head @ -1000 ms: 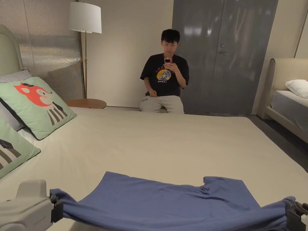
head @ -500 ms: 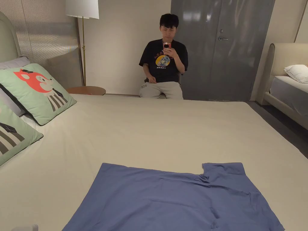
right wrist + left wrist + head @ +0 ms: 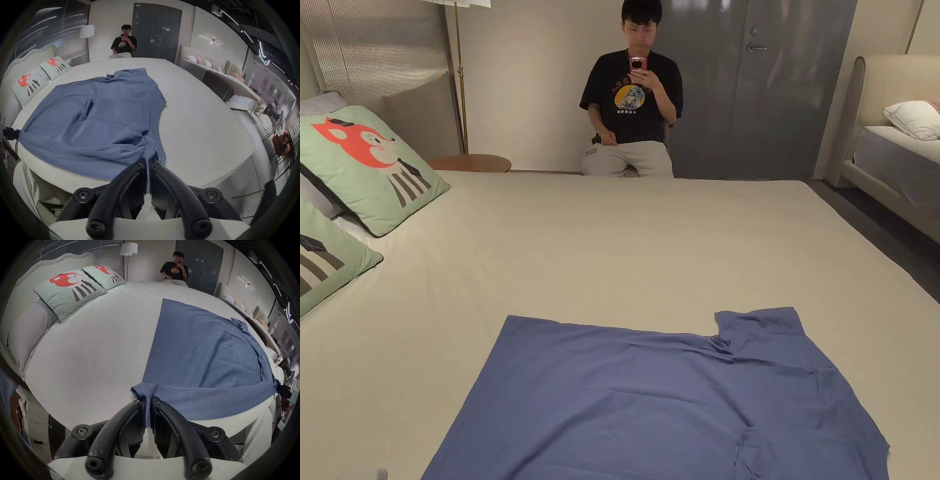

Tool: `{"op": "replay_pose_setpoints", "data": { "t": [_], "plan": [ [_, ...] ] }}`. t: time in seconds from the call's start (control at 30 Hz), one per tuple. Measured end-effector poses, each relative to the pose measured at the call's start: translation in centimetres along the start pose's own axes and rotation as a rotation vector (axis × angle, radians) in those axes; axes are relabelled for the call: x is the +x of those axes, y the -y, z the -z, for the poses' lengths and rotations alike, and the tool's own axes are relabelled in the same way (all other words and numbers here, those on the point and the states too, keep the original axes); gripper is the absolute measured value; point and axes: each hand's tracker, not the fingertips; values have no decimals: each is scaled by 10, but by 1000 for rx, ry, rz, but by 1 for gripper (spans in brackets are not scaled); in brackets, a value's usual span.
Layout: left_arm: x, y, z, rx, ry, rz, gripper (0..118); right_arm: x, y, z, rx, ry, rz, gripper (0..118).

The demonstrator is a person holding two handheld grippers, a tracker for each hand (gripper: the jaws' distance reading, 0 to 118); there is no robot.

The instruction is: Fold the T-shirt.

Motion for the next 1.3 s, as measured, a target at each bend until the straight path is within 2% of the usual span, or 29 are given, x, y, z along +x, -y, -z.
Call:
{"op": "replay_pose_setpoints", "data": {
  "t": [0.1, 0.13, 0.17, 0.2, 0.27, 0.3, 0.33, 0.5, 0.57, 0.6, 0.67, 0.7, 0.73, 0.77, 0.8, 0.87, 0.93, 1.1, 1.17, 1.2, 1.3],
  "plan": [
    [1, 2, -2, 9, 1, 1, 2, -3, 3, 2, -8, 11, -9, 5],
    [2, 3, -4, 21, 1, 4, 7, -2, 6, 5, -7, 16, -4, 5],
    [1, 3, -5, 33, -5, 11, 17, -2, 7, 6, -4, 20, 0, 9],
    [2, 4, -7, 51, -20, 22, 37, -3, 6, 5, -7, 29, 1, 31],
    [1, 3, -18, 136, -42, 12, 74, -2, 5, -4, 24, 50, 21, 82],
    [1, 2, -25, 176, -37, -6, 96, -1, 3, -10, 73, 43, 45, 99],
    [1, -1, -33, 230, -16, -31, 106, 0, -1, -20, 137, 38, 69, 100],
    [8, -17, -76, 466, 16, -78, 106, -3, -25, -49, 355, 80, 131, 100],
    [16, -20, -88, 529, 19, -49, 93, -7, -36, -57, 422, 92, 163, 99],
    [20, -21, -93, 557, 28, -30, 74, -8, -38, -61, 454, 97, 174, 91],
    [29, -21, -99, 583, -1, -5, 39, -18, -48, -74, 504, 75, 179, 67],
    [32, -21, -98, 585, -10, 2, 15, -21, -51, -76, 505, 74, 180, 45],
    [35, -20, -98, 593, -14, 6, 3, -22, -52, -77, 506, 67, 180, 26],
    [37, -19, -97, 597, -9, 4, 0, -24, -53, -77, 511, 60, 177, 9],
    [38, -18, -96, 602, -3, 0, 0, -28, -53, -77, 516, 65, 170, 1],
    [43, -18, -98, 585, 22, -16, 0, -31, -53, -78, 516, 74, 163, 1],
    [42, -16, -94, 563, 51, -36, 0, -32, -52, -76, 499, 26, 161, 1],
    [23, -15, -77, 466, 77, -68, 0, -34, -47, -71, 477, 37, 155, 0],
    [12, -16, -67, 405, 73, -96, 6, -34, -45, -69, 466, 36, 159, 0],
    [7, -16, -62, 378, 68, -107, 29, -33, -44, -67, 459, 32, 158, 0],
    [-11, -13, -39, 263, 79, -165, 112, -34, -41, -64, 443, 35, 153, 0]
  ]
}}
